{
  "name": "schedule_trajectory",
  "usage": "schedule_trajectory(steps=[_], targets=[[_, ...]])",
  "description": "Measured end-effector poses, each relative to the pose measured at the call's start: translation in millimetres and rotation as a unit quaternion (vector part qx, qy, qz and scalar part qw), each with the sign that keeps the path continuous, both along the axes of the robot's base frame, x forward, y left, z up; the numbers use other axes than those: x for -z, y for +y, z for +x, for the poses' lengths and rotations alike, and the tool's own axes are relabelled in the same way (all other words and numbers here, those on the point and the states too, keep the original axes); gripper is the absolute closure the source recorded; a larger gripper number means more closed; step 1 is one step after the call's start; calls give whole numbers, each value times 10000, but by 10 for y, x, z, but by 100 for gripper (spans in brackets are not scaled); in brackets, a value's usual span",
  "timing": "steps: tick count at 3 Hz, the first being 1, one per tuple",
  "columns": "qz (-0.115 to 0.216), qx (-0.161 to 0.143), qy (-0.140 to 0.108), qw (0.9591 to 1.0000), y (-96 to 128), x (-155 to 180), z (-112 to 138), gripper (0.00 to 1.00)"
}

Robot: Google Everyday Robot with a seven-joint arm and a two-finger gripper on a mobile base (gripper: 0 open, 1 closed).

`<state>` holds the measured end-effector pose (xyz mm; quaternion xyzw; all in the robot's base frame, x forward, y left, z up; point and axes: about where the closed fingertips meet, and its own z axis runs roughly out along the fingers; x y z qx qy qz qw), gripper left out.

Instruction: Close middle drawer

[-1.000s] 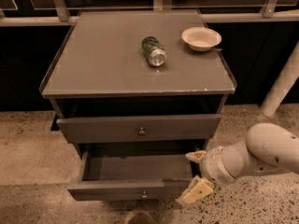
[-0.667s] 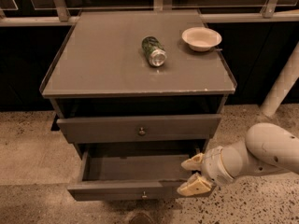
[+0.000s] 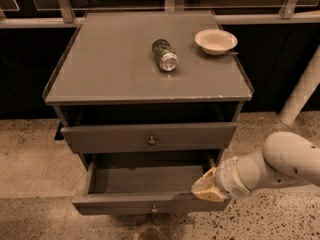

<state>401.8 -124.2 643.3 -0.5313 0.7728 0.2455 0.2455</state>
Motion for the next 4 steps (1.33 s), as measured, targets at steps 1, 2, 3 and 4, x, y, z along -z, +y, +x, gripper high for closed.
schedule_trajectory(steps=[1, 2, 3, 4], targets=[[238, 187, 309, 9991, 54, 363, -79, 100], [684, 572, 1007, 9909, 228, 1199, -331, 100], [1003, 1032, 1593, 9767, 342, 1945, -578, 100], [935, 1398, 1780, 9695, 397, 2439, -616, 100]])
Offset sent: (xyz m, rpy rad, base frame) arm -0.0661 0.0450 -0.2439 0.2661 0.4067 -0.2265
